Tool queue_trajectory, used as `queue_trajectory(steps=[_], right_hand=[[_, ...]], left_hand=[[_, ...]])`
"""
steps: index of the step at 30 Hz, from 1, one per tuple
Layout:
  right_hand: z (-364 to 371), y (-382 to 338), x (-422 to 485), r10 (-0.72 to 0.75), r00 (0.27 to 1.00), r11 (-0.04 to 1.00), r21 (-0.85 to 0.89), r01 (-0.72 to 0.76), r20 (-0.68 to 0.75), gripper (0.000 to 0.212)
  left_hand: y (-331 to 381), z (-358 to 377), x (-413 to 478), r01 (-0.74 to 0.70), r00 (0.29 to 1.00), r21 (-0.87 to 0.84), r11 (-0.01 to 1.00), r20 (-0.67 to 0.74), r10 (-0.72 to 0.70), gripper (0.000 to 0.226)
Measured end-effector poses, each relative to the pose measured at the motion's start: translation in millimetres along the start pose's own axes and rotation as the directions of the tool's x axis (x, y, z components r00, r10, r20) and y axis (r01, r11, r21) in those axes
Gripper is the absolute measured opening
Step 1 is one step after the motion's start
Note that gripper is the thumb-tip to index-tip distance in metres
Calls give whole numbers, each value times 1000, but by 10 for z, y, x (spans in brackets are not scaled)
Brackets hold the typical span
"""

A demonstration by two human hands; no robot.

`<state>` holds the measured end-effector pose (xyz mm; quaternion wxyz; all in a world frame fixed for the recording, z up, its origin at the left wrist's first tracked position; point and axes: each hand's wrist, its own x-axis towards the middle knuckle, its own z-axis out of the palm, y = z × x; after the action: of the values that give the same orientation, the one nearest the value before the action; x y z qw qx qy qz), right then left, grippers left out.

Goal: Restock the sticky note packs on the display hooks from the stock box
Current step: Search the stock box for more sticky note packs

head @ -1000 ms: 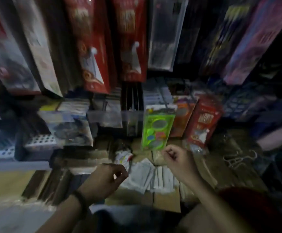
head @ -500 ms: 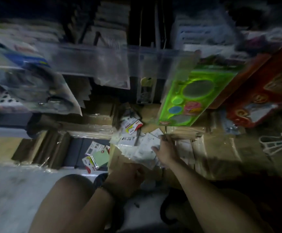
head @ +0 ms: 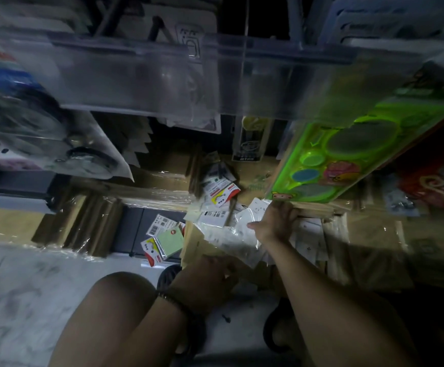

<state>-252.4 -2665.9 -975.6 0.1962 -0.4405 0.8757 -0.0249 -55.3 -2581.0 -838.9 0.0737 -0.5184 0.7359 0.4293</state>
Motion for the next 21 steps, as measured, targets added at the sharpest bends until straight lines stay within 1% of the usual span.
queue_trajectory(steps=[2,3,5,7,9,10,11,12,13,14,15,16,17,19,21], right_hand=[[-51,20,2,23,1000,989,149,-23,3,89],[-82,38,5,39,999,971,234,-42,17,80],[-182,70,-8,64,997,926,368,-79,53,65],[-270,130,-21,74,990,869,479,-122,118,57],[-329,248,20,62,980,781,602,-166,190,60],[-377,297,0,57,975,729,659,-186,213,55],[-444,350,-68,50,975,693,696,-188,214,43],[-518,374,-180,50,976,666,721,-191,212,31],[-662,364,-385,60,977,648,737,-193,203,24],[-819,351,-627,67,981,623,761,-183,181,23],[-908,379,-840,68,983,598,782,-176,169,21],[-981,390,-1048,60,985,559,812,-169,163,17],[-1043,395,-1253,53,986,512,843,-163,159,14],[-1114,398,-1554,29,990,441,887,-138,140,12],[-1183,403,-1787,-4,984,351,922,-165,178,13]], left_hand=[[-19,-29,8,-13,1000,-44,999,13,13,24],[-24,-41,1,-3,1000,-39,999,28,4,24],[-45,-50,10,-23,1000,-26,999,9,24,26],[-69,-45,36,-6,1000,-4,1000,-14,6,30],[-92,-44,72,17,998,10,1000,-52,-17,34],[-105,-29,75,8,997,11,1000,-81,-7,40],[-108,-10,64,-7,993,9,1000,-121,8,50],[-117,19,63,-9,984,17,1000,-178,12,65],[-114,54,69,10,970,64,998,-243,6,81],[-95,97,73,20,953,141,990,-302,24,95],[-70,170,88,26,942,227,974,-332,53,105],[-24,237,94,13,935,307,952,-340,97,111],[27,306,72,-5,930,360,933,-340,137,112],[140,373,-15,-52,921,398,916,-336,198,105],[213,365,-134,-156,910,324,933,-320,263,88]])
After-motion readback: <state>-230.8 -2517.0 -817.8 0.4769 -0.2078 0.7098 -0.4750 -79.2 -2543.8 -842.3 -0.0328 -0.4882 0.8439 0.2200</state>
